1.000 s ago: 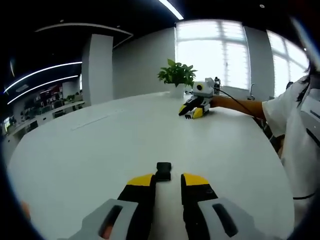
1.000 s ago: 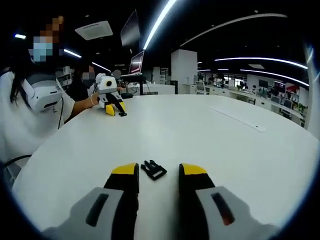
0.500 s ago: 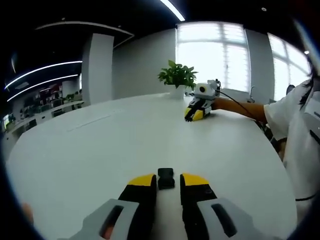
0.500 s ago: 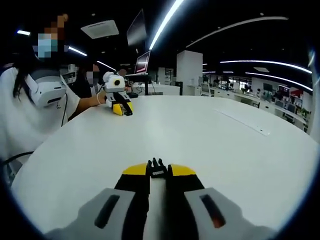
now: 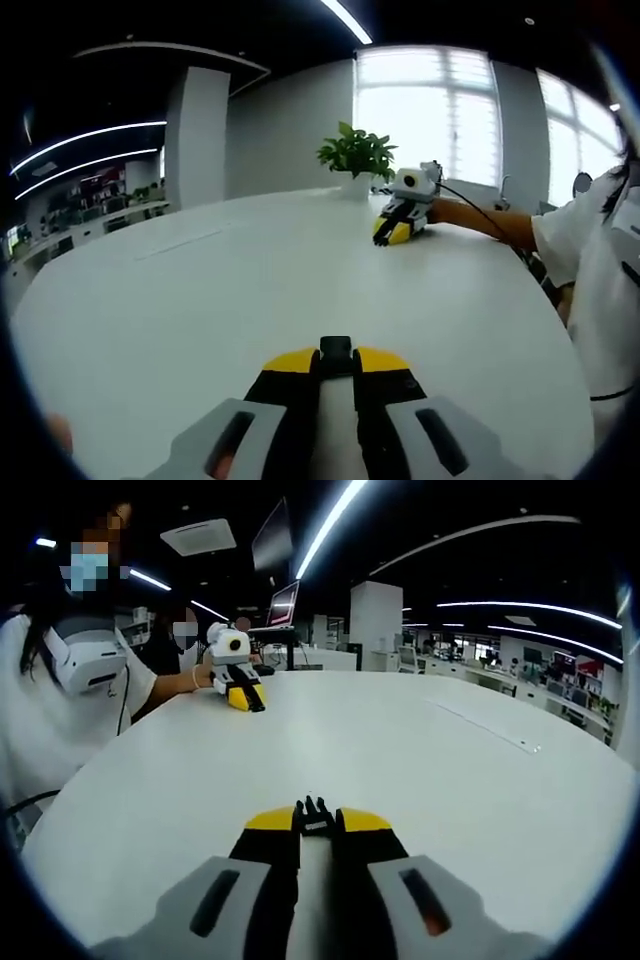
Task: Snap the two parts of the plastic buckle together until the buckle closes and remains connected.
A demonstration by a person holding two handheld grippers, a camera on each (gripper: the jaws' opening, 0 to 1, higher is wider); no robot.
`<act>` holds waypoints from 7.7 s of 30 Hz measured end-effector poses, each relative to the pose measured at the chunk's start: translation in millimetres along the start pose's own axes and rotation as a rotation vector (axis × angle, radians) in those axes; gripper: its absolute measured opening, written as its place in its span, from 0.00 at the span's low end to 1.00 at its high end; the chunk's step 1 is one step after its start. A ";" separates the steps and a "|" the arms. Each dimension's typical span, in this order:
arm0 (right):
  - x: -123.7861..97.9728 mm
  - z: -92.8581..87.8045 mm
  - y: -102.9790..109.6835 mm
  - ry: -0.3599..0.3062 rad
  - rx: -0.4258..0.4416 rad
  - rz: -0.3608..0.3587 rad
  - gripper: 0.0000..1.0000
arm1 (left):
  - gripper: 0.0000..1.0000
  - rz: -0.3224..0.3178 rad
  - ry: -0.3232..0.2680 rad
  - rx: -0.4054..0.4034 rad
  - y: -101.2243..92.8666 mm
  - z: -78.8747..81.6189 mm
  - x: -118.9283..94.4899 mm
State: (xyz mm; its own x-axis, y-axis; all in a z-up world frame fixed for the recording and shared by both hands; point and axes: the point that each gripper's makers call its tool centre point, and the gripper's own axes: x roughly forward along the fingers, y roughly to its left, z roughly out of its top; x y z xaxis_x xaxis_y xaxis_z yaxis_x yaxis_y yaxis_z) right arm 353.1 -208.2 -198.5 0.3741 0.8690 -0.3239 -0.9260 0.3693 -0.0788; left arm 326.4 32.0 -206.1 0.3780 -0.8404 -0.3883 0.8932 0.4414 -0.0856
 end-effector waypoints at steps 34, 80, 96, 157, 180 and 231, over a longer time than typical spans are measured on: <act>76.6 110.1 47.6 -0.117 -0.031 0.018 0.13 | 0.12 -0.141 -0.050 0.139 -19.3 74.2 17.4; 126.5 54.0 93.9 0.016 0.008 0.179 0.13 | 0.12 -0.320 0.100 0.201 -40.1 9.0 34.1; 132.1 54.9 109.0 0.045 -0.044 0.227 0.11 | 0.11 -0.365 0.140 0.227 -48.5 9.9 37.2; 124.8 65.6 121.8 -0.002 -0.060 0.200 0.10 | 0.11 -0.301 0.074 0.142 -48.1 5.9 31.9; 122.8 56.4 121.2 -0.025 -0.047 0.200 0.14 | 0.35 -0.316 0.018 0.100 -50.2 14.5 33.4; 158.6 79.3 -11.0 -0.058 -0.019 0.177 0.12 | 0.37 -0.206 -0.003 0.138 -24.8 27.6 25.0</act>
State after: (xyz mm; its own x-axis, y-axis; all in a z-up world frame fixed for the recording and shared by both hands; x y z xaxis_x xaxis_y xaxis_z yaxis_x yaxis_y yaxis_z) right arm 426.6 -48.3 -174.3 0.2069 0.9376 -0.2795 -0.9782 0.2030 -0.0431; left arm 320.4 -8.6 -188.4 0.1849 -0.9092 -0.3731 0.9763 0.2134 -0.0363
